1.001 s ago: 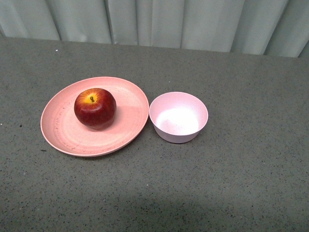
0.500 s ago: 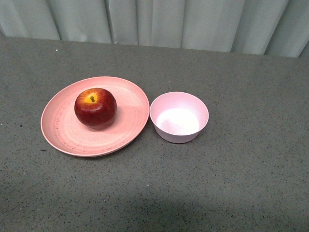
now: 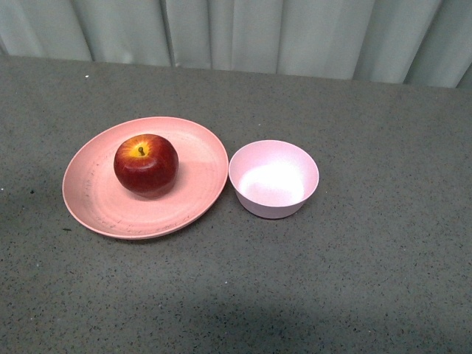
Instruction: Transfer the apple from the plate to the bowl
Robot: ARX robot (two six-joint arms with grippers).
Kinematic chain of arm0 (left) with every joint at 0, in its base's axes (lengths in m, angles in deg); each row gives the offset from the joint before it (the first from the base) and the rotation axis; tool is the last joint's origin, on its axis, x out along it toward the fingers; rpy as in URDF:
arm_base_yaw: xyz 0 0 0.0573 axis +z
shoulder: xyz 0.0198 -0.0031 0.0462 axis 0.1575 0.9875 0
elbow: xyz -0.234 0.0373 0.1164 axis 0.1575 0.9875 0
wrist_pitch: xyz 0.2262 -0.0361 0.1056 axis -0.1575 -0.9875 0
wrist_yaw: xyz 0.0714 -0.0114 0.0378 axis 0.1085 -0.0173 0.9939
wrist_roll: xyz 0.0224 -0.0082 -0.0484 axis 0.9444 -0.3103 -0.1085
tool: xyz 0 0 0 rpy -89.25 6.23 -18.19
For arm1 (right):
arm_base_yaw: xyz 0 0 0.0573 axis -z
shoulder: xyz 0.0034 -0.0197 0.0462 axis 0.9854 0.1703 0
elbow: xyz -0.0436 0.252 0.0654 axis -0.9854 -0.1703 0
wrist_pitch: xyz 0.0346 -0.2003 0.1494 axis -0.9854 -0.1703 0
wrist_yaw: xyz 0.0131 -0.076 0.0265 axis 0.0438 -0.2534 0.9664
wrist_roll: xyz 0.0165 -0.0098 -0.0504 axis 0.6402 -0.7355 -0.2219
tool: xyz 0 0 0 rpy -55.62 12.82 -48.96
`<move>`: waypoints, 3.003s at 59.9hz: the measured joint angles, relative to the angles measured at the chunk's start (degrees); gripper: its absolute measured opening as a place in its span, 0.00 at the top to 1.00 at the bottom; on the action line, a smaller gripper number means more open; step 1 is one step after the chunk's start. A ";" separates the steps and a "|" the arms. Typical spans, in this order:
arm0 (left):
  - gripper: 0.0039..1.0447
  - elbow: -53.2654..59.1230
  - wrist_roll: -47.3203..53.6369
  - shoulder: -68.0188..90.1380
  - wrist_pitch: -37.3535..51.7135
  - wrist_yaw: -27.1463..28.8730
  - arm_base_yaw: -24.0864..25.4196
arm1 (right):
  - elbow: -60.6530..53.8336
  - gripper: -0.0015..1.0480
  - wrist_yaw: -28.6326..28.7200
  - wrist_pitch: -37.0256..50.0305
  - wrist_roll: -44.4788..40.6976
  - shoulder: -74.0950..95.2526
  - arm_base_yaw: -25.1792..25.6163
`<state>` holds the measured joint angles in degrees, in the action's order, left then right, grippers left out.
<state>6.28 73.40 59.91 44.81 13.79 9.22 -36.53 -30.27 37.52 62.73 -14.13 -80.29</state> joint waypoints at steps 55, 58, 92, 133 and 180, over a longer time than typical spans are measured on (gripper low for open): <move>0.06 -20.87 -2.99 24.70 -13.18 -6.32 -12.15 | 0.00 0.09 -0.02 0.00 0.00 0.00 0.00; 0.06 -20.87 -2.67 25.38 -13.31 -6.54 -12.48 | 0.00 0.09 -0.02 0.00 0.00 0.00 0.00; 0.26 -21.22 -0.68 28.68 -13.14 -4.74 -13.40 | 0.00 0.09 -0.02 0.00 0.00 0.00 0.00; 0.27 -32.76 -1.88 26.71 -16.15 -5.09 -25.35 | 0.00 0.09 -0.02 0.00 0.00 0.00 0.00; 0.28 -39.34 2.73 38.69 -18.56 -3.48 -32.44 | 0.00 0.09 -0.02 0.00 0.00 0.00 0.00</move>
<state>-33.07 76.14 98.60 26.26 10.31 -23.21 -36.53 -30.29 37.52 62.73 -14.13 -80.29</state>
